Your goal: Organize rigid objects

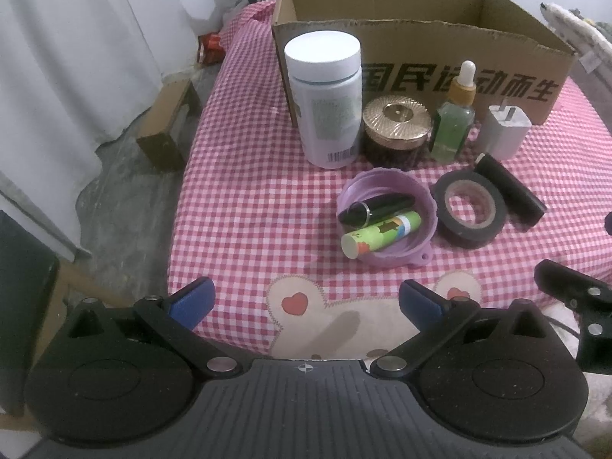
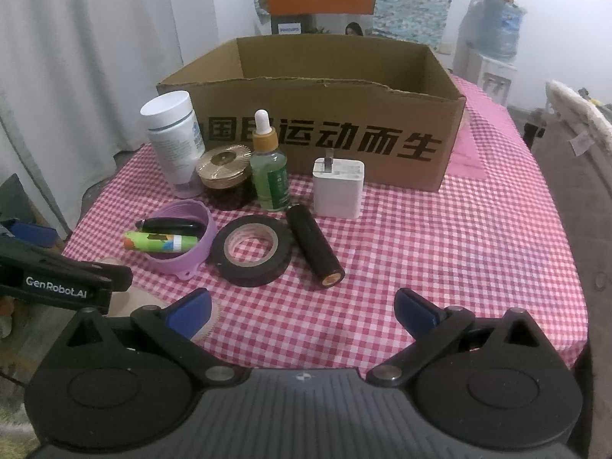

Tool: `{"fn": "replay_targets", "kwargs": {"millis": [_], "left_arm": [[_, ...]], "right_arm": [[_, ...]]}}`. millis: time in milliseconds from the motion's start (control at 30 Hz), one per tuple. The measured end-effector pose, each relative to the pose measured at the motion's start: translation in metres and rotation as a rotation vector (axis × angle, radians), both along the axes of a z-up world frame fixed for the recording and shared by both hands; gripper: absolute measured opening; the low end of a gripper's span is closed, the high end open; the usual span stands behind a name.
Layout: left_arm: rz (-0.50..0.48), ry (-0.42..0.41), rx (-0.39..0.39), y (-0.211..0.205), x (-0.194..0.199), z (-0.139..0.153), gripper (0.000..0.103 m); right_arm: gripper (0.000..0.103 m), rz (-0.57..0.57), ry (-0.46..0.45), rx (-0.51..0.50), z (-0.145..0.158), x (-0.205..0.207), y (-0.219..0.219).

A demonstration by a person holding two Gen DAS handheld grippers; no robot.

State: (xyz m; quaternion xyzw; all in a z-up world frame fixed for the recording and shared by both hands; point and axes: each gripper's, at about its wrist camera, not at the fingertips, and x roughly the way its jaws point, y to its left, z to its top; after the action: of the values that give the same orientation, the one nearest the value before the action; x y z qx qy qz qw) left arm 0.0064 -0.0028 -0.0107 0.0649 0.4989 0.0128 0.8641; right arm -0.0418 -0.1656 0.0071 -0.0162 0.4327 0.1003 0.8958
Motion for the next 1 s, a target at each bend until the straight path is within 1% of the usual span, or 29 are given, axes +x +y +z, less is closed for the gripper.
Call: {"fn": "replay_targets", "kwargs": {"millis": [333, 1000], "left_arm": [[0.004, 0.01, 0.009, 0.0006, 0.0017, -0.0022, 0.103], [0.004, 0.01, 0.015, 0.0011, 0.0016, -0.0011, 0.103]], "right_arm": [[0.103, 0.001, 0.013, 0.007, -0.0024, 0.0027, -0.0007], [0.103, 0.0, 0.005, 0.011, -0.0009, 0.0023, 0.0004]]}}
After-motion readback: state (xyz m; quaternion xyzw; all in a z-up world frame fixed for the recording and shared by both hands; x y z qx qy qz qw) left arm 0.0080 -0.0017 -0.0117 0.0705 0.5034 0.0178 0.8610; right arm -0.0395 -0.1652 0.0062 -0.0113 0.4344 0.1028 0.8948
